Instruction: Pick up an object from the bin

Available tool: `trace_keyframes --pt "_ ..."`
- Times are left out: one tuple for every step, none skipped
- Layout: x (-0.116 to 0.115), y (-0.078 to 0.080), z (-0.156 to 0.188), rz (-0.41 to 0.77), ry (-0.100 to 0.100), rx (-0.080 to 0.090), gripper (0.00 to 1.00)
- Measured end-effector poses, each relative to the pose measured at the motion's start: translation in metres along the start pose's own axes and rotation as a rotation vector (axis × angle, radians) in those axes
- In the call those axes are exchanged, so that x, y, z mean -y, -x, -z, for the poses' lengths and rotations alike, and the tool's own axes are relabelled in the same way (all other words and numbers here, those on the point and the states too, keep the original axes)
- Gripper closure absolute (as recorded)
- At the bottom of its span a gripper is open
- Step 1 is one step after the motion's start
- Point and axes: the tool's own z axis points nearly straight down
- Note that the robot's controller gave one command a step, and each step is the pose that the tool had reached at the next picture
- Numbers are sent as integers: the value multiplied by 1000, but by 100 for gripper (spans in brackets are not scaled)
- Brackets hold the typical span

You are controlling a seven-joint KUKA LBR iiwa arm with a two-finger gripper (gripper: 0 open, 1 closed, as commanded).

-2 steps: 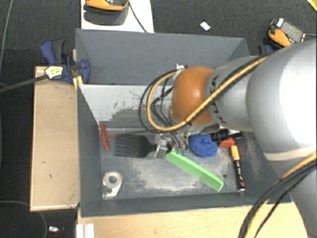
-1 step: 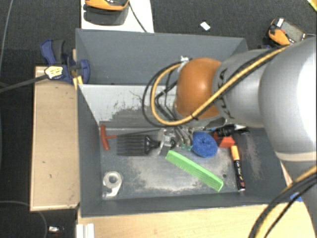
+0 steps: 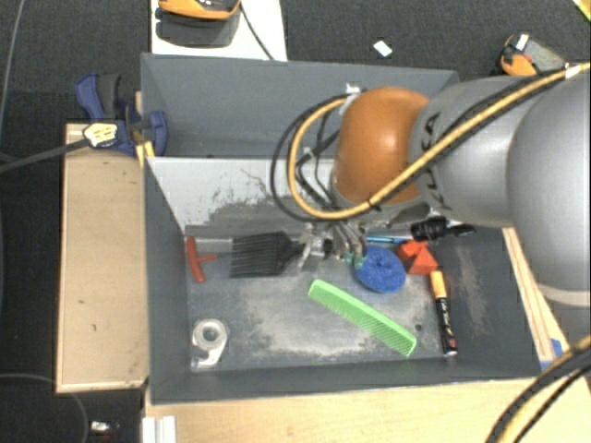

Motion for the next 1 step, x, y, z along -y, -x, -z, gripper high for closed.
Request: trace_keyframes --pt "0 0 12 1 0 0 100"
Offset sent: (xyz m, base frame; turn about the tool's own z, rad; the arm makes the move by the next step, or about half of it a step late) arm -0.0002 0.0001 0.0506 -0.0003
